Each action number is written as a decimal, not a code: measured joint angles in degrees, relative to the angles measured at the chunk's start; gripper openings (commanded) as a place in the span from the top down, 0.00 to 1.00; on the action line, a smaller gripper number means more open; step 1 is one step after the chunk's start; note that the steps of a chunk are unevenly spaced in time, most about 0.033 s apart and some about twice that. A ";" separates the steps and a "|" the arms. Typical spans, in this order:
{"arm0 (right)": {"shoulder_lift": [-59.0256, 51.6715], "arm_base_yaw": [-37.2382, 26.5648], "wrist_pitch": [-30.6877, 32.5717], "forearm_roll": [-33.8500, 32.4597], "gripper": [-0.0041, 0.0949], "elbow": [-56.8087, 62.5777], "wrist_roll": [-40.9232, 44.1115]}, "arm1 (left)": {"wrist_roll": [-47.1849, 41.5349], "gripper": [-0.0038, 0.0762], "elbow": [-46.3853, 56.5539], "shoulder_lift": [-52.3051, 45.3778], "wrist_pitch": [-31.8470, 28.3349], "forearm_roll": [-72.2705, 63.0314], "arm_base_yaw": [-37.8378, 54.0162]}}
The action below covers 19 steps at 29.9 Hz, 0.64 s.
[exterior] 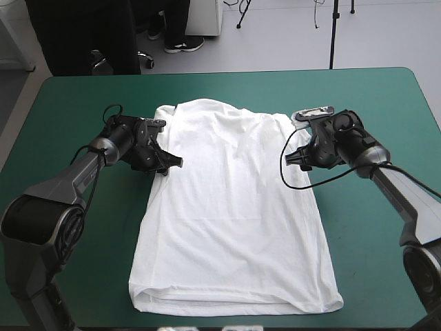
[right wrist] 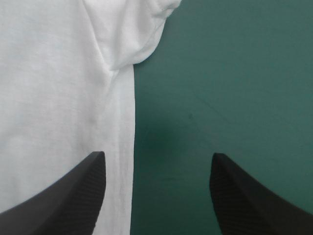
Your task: Fold the cloth
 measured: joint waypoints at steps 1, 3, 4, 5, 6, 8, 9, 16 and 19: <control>0.66 -0.43 0.00 0.48 0.38 -0.06 -0.55 | 0.00 0.68 -0.02 0.00 0.00 0.07 0.04; 1.89 -0.80 -0.18 1.57 0.38 -0.11 -1.77 | 0.06 0.77 -0.14 0.05 -0.07 0.01 0.04; 2.58 -0.93 -0.23 1.92 0.38 -0.13 -2.24 | 0.06 0.81 -0.20 0.10 -0.11 -0.06 0.04; 3.27 -0.93 -0.36 2.16 0.38 -0.13 -2.50 | 0.06 0.85 -0.20 0.10 -0.18 -0.18 0.04; 3.76 -0.93 -0.57 2.40 0.38 -0.13 -2.66 | 0.06 0.88 -0.20 0.10 -0.23 -0.17 0.04; 4.86 -0.93 -1.35 2.96 0.38 -0.13 -2.83 | 0.06 0.94 -0.20 0.10 -0.34 -0.33 0.04; 5.37 -0.93 -1.60 3.14 0.38 -0.18 -2.89 | 0.06 0.96 -0.20 0.10 -0.41 -0.40 0.04; 8.59 -0.93 -3.26 6.53 0.38 -0.18 -5.11 | 0.06 0.96 -0.20 0.10 -0.47 -1.02 0.04; 9.62 -0.93 -3.45 7.59 0.38 -0.24 -5.43 | 0.06 0.96 -0.20 0.10 -0.51 -1.02 0.04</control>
